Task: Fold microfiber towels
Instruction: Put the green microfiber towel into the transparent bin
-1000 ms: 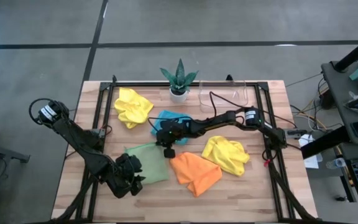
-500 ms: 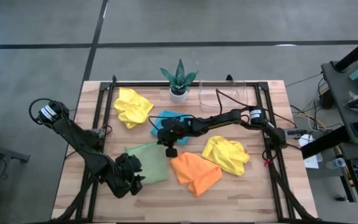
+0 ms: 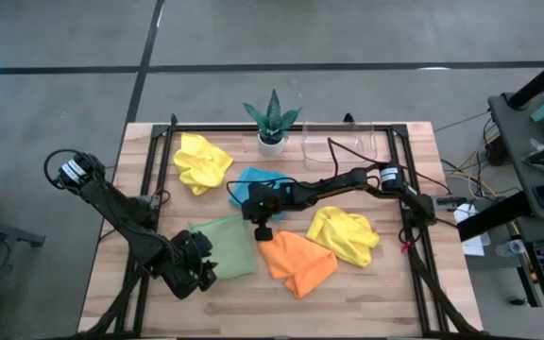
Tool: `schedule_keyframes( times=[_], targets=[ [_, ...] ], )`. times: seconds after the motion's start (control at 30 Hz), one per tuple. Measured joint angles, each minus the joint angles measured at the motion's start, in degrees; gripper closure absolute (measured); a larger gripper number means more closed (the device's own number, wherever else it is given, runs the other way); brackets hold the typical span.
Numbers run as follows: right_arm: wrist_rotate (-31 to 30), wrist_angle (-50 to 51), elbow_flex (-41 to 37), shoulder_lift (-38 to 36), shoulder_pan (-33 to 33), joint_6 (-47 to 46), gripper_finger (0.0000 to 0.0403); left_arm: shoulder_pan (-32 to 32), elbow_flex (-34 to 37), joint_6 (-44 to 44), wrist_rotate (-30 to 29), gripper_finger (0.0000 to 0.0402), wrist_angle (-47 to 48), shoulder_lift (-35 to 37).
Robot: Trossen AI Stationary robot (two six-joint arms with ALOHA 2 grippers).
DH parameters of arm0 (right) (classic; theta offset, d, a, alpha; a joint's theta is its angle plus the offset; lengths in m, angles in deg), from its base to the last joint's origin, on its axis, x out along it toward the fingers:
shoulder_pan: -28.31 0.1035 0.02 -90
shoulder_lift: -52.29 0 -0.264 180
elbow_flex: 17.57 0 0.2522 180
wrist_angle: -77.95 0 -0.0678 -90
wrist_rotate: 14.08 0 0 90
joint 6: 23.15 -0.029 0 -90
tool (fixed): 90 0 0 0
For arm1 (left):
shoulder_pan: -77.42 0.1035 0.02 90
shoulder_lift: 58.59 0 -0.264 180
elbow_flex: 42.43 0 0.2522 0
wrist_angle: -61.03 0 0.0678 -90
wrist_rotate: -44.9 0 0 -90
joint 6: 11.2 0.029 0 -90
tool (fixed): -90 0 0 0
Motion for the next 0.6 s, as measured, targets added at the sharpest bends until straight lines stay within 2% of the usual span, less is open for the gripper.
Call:
schedule_keyframes(
  times=[0.33,0.6],
  targets=[
    [0.05,-1.09,-0.11,-0.07,2.22,0.38,0.0394,0.02,1.96,-0.75,-1.40,0.0230,-0.05,0.00],
    [0.24,-3.16,-0.11,-0.11,5.37,0.22,0.0394,0.39,6.94,-6.31,-1.56,0.0230,-2.53,0.00]
  ],
)
